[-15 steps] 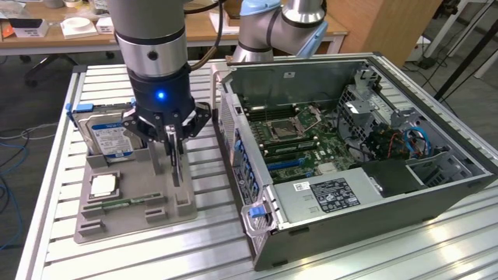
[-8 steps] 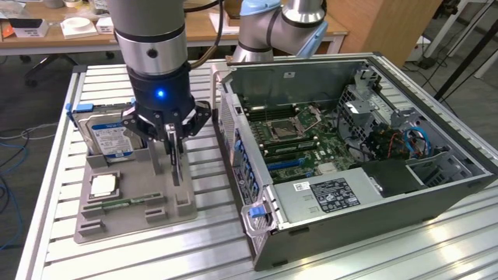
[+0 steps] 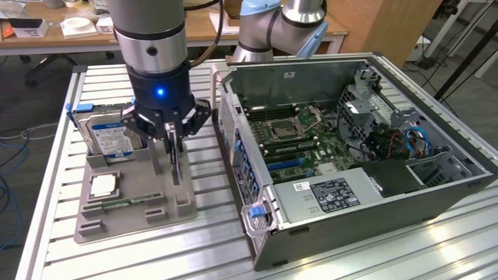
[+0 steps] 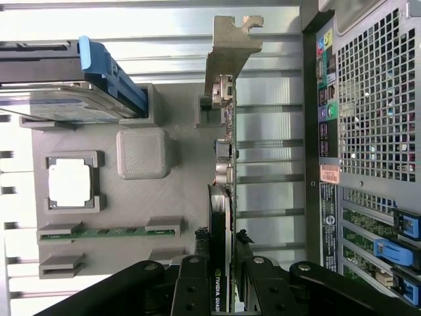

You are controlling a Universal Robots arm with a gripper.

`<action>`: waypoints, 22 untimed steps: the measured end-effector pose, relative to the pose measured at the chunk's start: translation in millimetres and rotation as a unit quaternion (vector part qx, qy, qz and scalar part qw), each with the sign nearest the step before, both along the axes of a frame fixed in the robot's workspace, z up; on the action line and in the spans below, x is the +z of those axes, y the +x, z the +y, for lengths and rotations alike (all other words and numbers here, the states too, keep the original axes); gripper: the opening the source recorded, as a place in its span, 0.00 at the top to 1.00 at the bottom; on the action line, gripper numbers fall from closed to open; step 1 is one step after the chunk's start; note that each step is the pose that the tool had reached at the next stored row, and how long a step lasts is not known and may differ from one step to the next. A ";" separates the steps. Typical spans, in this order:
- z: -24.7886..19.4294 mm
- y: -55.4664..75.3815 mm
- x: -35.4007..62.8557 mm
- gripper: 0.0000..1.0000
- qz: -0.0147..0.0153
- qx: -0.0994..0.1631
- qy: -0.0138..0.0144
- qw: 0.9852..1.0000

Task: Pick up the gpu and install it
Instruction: 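Pick up the gpu and move the gpu toward the slot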

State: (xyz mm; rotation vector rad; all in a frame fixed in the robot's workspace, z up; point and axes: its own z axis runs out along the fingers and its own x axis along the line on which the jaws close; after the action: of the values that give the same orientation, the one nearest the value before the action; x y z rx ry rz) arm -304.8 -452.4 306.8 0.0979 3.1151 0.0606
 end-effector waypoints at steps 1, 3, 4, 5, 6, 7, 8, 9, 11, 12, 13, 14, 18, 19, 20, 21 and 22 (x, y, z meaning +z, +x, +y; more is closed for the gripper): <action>0.0 0.0 0.5 0.74 0.000 0.000 0.000 1.000; 0.0 0.0 1.4 0.74 0.000 0.000 0.000 1.000; 0.0 0.0 1.8 0.74 0.000 0.000 0.000 1.000; 0.0 0.0 2.1 0.74 0.000 0.000 0.000 1.000; 0.0 0.0 2.6 0.74 0.000 0.000 0.000 1.000; 0.0 0.0 3.2 0.74 0.000 0.000 0.000 1.000; 0.0 0.0 3.6 0.74 0.000 0.000 0.000 1.000; 0.0 0.0 4.0 0.74 0.000 0.000 0.000 1.000; 0.0 0.0 4.9 0.74 0.000 0.000 0.000 1.000; 0.0 0.0 5.3 0.74 0.000 0.000 0.000 1.000; 0.0 0.0 5.7 0.74 0.000 0.000 0.000 1.000; 0.0 0.0 6.2 0.74 0.000 0.000 0.000 1.000; 0.0 0.0 7.9 0.74 0.000 0.000 0.000 1.000; 0.0 0.0 8.3 0.74 0.000 0.000 0.000 1.000; 0.0 0.0 8.8 0.74 0.000 0.000 0.000 1.000; 0.0 0.0 9.2 0.74 0.000 0.000 0.000 1.000; 0.0 0.0 9.6 0.74 0.000 0.000 0.000 1.000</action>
State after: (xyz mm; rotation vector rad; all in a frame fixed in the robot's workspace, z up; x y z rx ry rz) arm -304.8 -452.4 316.3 0.0979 3.1151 0.0606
